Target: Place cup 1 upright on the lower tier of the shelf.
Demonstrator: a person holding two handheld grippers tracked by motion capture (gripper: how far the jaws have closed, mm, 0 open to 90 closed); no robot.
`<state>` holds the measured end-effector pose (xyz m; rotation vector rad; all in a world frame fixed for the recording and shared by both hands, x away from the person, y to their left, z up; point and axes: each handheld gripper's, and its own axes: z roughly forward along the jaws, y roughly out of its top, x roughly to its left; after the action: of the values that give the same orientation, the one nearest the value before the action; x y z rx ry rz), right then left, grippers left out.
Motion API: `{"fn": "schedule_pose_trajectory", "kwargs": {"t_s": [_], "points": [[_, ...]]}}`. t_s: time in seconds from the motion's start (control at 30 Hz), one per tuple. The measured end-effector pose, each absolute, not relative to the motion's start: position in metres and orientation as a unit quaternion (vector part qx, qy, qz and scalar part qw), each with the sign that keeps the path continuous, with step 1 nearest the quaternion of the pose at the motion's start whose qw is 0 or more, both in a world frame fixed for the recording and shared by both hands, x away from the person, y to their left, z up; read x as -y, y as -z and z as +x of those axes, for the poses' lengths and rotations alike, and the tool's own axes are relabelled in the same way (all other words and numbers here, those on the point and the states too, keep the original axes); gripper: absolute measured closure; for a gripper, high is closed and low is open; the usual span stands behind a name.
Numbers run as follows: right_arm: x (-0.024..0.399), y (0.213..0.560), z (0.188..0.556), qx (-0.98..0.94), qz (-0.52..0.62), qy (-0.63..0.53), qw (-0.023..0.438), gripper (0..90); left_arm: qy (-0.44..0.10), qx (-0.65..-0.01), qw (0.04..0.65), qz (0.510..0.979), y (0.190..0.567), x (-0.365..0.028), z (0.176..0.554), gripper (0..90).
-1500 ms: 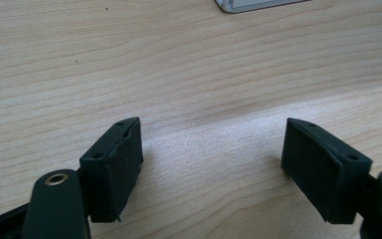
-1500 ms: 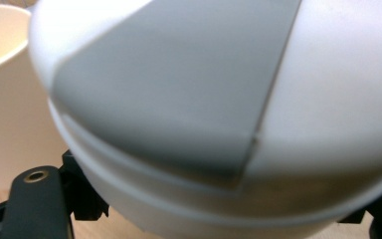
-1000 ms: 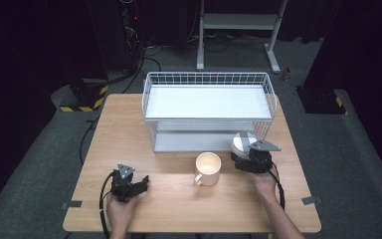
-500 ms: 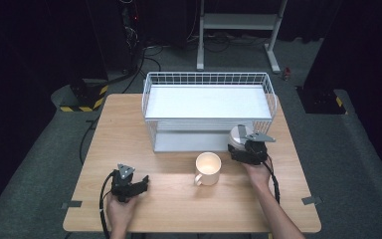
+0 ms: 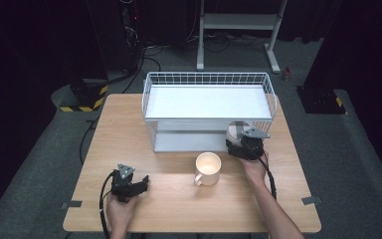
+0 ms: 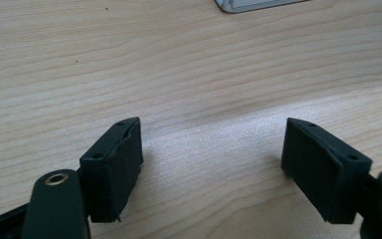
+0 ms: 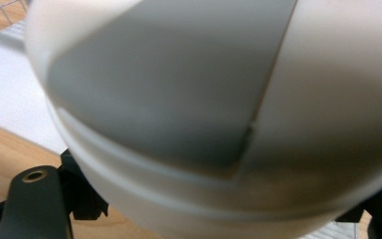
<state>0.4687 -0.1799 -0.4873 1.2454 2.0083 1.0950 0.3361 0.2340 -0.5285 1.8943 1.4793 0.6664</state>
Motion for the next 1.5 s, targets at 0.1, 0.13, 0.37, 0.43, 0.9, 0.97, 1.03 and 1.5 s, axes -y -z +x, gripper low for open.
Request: {"fn": "schedule_pose_trajectory", "kwargs": {"t_s": [0.1, 0.13, 0.37, 0.43, 0.9, 0.97, 1.03, 1.5], "points": [[0.178, 0.485, 0.475, -0.745, 0.47, -0.393, 0.265, 18.3, -0.253, -0.562, 0.318, 0.72, 0.528, -0.234, 0.336, 24.4], [0.178, 0.485, 0.475, -0.745, 0.47, -0.393, 0.265, 18.3, -0.253, -0.562, 0.318, 0.72, 0.528, -0.234, 0.336, 24.4], [0.179, 0.485, 0.476, -0.749, 0.468, -0.389, 0.263, 17.7, -0.253, -0.562, 0.318, 0.72, 0.528, -0.234, 0.336, 24.4], [0.178, 0.484, 0.474, -0.747, 0.473, -0.39, 0.258, 16.7, -0.253, -0.562, 0.318, 0.72, 0.528, -0.234, 0.336, 24.4], [0.189, 0.492, 0.46, -0.752, 0.474, -0.385, 0.248, 20.0, -0.253, -0.562, 0.318, 0.72, 0.528, -0.234, 0.336, 24.4], [0.189, 0.494, 0.458, -0.752, 0.476, -0.382, 0.247, 21.4, -0.253, -0.562, 0.318, 0.72, 0.528, -0.234, 0.336, 24.4], [0.189, 0.495, 0.456, -0.751, 0.48, -0.38, 0.247, 22.0, -0.253, -0.562, 0.318, 0.72, 0.528, -0.234, 0.336, 24.4], [0.187, 0.502, 0.463, -0.734, 0.505, -0.374, 0.258, 32.2, -0.253, -0.563, 0.318, 0.72, 0.528, -0.234, 0.336, 24.4]]}}
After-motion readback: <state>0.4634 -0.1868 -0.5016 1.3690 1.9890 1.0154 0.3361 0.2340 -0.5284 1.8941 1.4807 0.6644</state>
